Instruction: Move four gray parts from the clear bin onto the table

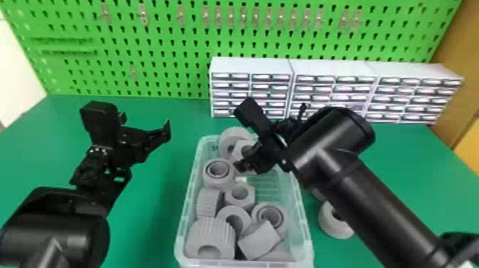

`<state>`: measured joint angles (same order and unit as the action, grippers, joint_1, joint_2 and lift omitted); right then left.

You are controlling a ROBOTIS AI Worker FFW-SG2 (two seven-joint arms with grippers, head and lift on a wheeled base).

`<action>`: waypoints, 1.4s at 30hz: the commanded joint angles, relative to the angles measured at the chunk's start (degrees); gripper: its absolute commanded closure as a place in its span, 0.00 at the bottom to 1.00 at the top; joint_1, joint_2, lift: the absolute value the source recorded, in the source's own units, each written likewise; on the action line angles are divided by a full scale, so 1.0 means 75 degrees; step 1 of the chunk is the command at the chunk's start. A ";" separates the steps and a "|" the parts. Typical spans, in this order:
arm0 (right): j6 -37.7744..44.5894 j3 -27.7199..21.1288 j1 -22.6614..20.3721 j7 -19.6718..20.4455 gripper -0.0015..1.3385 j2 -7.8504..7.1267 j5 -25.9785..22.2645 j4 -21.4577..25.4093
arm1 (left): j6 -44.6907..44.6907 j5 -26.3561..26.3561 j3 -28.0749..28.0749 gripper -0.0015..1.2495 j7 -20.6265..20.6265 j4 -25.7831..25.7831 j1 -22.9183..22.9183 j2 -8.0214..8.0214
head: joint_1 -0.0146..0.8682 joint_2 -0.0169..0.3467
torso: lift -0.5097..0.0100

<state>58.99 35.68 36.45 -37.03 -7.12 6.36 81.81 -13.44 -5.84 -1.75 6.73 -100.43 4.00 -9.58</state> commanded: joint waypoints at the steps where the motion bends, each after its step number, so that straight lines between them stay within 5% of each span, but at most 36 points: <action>1: 0.0103 0.0142 -0.0220 -0.0008 0.84 0.0094 -0.0122 0.0120 | -0.0001 0.0017 0.0034 0.09 0.0005 -0.0039 -0.0041 0.0000 | 0.78 0.14 | 0.89; 13: 0.0560 0.0118 -0.0454 -0.0008 0.84 0.0059 -0.0391 0.0319 | -0.0048 0.0040 0.0058 0.09 0.0016 -0.0074 -0.0064 0.0000 | 0.78 0.14 | 0.89; 27: 0.1005 -0.1042 -0.0431 -0.0020 0.84 -0.0152 0.1179 0.1596 | -0.0060 0.0040 0.0081 0.09 0.0016 -0.0097 -0.0100 0.0000 | 0.78 0.14 | 0.89; 42: 0.1603 -0.2378 -0.1110 -0.0031 0.84 -0.0316 0.2539 0.2358 | -0.0083 0.0052 0.0187 0.09 0.0016 -0.0203 -0.0170 0.0000 | 0.78 0.14 | 0.89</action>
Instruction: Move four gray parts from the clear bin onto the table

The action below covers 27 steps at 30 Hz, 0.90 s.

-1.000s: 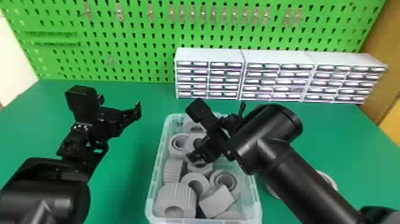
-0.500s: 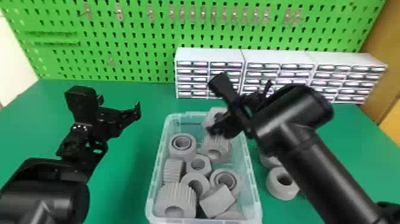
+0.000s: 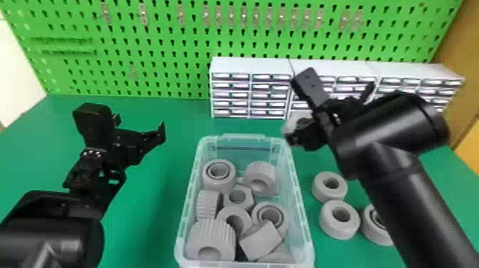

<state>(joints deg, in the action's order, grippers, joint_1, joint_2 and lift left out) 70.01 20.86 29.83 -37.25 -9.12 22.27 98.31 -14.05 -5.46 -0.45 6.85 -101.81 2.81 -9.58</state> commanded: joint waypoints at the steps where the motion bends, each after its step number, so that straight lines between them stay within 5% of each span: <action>1: 0.0157 -0.0532 -0.0286 -0.0002 0.84 -0.0074 0.0523 0.0193 | -0.0001 0.0001 0.0025 0.09 0.0000 -0.0019 -0.0023 0.0000 | 0.78 0.14 | 0.89; 12: 0.0122 -0.1481 -0.0685 -0.0002 0.84 -0.0320 0.1062 0.0088 | -0.0001 0.0001 0.0013 0.09 0.0000 -0.0030 0.0000 0.0000 | 0.78 0.14 | 0.89; 27: -0.1226 -0.2547 -0.0837 -0.0002 0.84 -0.0355 0.0382 -0.1647 | -0.0001 0.0001 -0.0011 0.09 0.0000 -0.0030 0.0000 0.0000 | 0.78 0.14 | 0.89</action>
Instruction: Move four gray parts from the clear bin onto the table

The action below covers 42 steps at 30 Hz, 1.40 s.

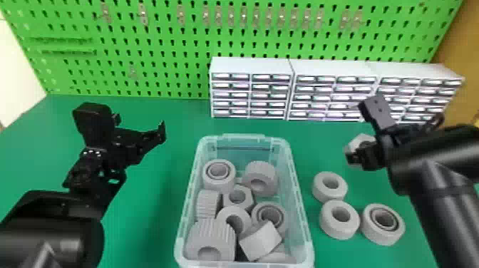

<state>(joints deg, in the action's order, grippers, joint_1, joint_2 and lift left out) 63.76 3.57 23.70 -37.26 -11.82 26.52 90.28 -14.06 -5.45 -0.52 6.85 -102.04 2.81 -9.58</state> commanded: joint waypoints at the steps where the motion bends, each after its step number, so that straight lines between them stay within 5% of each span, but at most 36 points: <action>1: -0.0521 -0.0288 -0.0008 0.0000 0.84 0.0006 -0.0231 -0.0752 | 0.0000 0.0000 0.0000 0.09 0.0000 0.0000 0.0000 0.0000 | 0.78 0.14 | 0.89; 14: -0.1435 -0.0604 -0.0019 0.0000 0.84 -0.0006 -0.0454 -0.2111 | 0.0000 -0.0012 -0.0024 0.09 0.0000 0.0000 0.0000 0.0000 | 0.78 0.14 | 0.89; 42: -0.1494 -0.0546 -0.0031 0.0000 0.84 0.0017 -0.0548 -0.2240 | 0.0000 -0.0012 -0.0024 0.09 0.0012 0.0000 -0.0012 0.0012 | 0.78 0.14 | 0.89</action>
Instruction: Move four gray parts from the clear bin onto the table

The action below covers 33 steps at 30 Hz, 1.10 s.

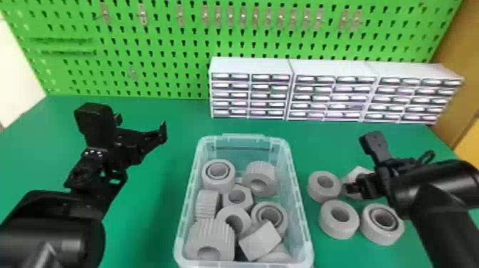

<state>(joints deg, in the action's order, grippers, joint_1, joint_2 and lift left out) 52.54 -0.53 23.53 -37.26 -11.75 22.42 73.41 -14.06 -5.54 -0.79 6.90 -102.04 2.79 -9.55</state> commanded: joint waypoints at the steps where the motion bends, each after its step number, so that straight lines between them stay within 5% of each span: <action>1: 0.0002 0.0000 -0.0009 0.0000 0.84 0.0019 -0.0001 0.0009 | 0.0000 0.0000 0.0011 0.09 0.0006 0.0000 -0.0009 -0.0004 | 0.78 0.14 | 0.89; 14: 0.0049 0.0000 -0.0044 0.0000 0.53 0.0043 0.0304 0.0161 | 0.0000 0.0000 0.0011 0.09 0.0017 0.0000 -0.0021 -0.0004 | 0.78 0.14 | 0.89; 33: 0.0049 0.0024 -0.0056 0.0000 0.51 0.0066 0.0316 0.0231 | 0.0000 0.0000 0.0023 0.09 0.0017 0.0000 -0.0021 0.0008 | 0.78 0.14 | 0.89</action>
<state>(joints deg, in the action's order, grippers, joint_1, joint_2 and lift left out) 52.91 -0.43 23.20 -37.26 -11.34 24.79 74.61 -14.06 -5.54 -0.69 7.03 -102.04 2.65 -9.56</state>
